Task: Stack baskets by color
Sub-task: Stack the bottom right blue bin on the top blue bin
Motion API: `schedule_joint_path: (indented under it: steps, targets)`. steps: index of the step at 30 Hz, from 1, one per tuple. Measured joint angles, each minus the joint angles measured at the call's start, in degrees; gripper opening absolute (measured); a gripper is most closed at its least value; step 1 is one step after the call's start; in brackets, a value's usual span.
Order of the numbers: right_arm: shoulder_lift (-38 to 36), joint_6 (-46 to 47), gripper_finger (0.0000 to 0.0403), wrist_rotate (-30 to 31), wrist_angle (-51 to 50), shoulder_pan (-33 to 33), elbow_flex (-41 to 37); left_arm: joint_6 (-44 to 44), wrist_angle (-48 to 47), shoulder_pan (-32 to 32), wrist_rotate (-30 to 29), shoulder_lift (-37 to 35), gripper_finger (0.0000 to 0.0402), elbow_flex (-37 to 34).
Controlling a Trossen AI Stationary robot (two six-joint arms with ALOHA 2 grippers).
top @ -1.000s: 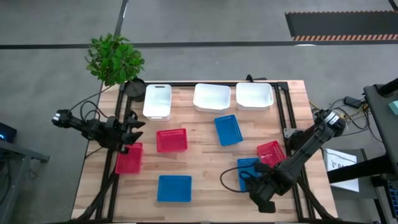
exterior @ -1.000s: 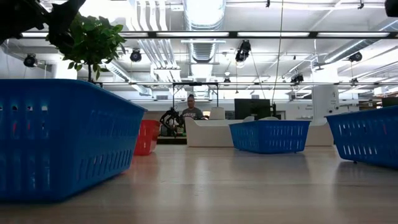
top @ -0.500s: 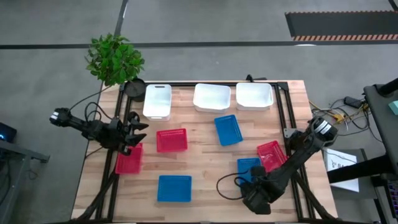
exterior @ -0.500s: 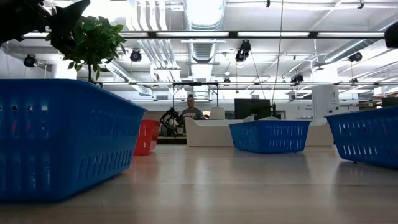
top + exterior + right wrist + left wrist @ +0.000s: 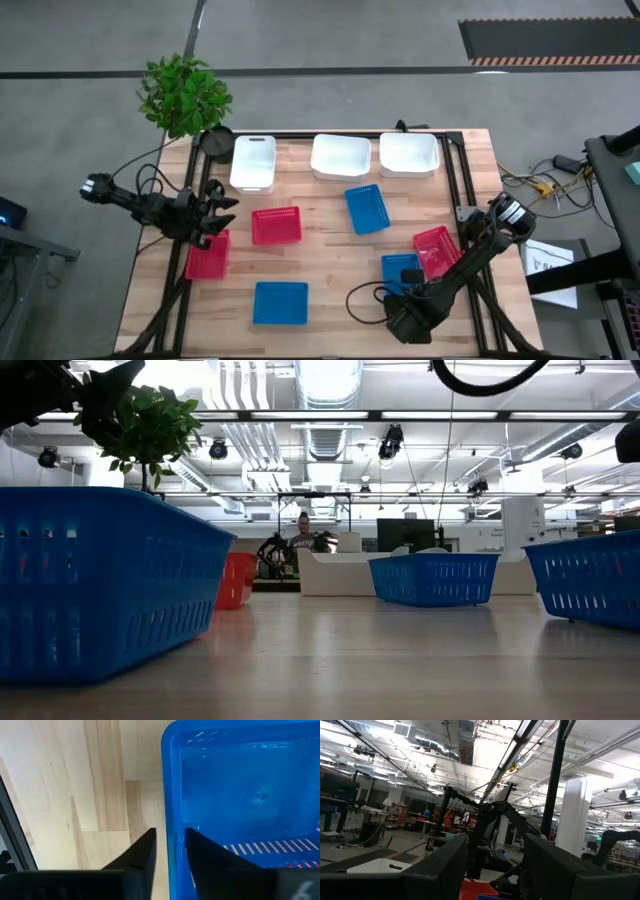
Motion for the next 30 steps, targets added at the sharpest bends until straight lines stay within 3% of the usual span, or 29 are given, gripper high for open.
schedule_joint_path:
  steps: [7, 19, 23, 30]
  targets:
    - [-0.11, -0.69, 0.0015, 0.02, 0.08, 0.00, 0.00, 0.00, -0.04, 0.00, 0.00, -0.07, 0.0184, -0.02]
    - [-0.67, -0.70, 0.0010, -0.64, -0.17, 0.00, 0.62, 0.00, 0.00, 0.00, -0.01, -0.09, 0.0184, -0.02]
    - [-1.05, -2.66, 0.0010, -2.99, -2.18, -0.11, 3.88, 0.00, 0.06, 0.00, -0.02, -0.09, 0.0184, -0.04]
    - [-1.05, -7.21, 0.0009, -2.02, -9.76, -0.11, 11.58, 0.00, 0.06, 0.00, -0.02, -0.09, 0.0184, -0.02]
